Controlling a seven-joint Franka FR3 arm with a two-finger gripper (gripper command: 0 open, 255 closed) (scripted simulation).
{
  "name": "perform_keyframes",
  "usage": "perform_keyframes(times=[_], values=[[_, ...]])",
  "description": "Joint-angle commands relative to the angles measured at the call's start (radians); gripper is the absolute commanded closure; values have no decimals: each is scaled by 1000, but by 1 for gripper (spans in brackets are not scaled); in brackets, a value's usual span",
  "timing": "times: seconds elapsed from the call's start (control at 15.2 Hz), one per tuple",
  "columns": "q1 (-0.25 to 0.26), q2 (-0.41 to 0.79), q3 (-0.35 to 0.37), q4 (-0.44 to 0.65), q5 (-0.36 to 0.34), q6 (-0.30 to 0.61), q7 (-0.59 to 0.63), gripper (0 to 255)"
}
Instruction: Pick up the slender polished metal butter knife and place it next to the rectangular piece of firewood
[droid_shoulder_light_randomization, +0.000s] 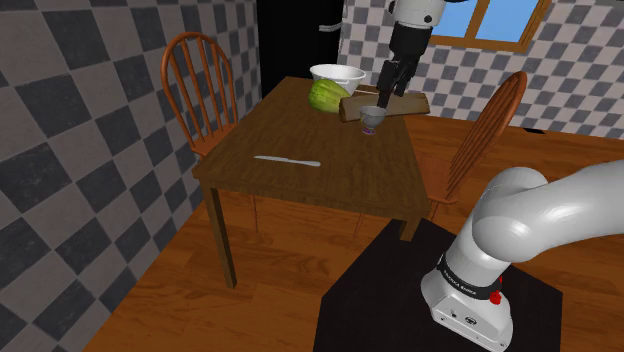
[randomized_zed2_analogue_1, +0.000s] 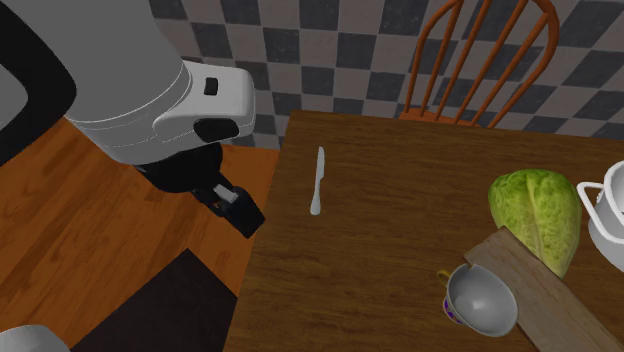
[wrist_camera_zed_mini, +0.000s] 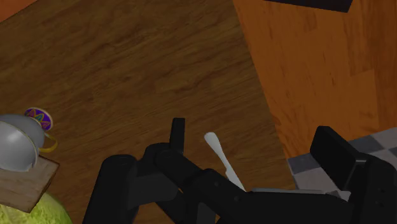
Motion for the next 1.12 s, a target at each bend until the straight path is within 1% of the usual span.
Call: perform_keyframes(times=[0.0, 0.53, 1.06], values=[[0, 0, 0, 0, 0, 0, 0, 0], [48, 252, -41, 7, -8, 228, -120, 0], [92, 539, -64, 94, 9, 410, -243, 0]])
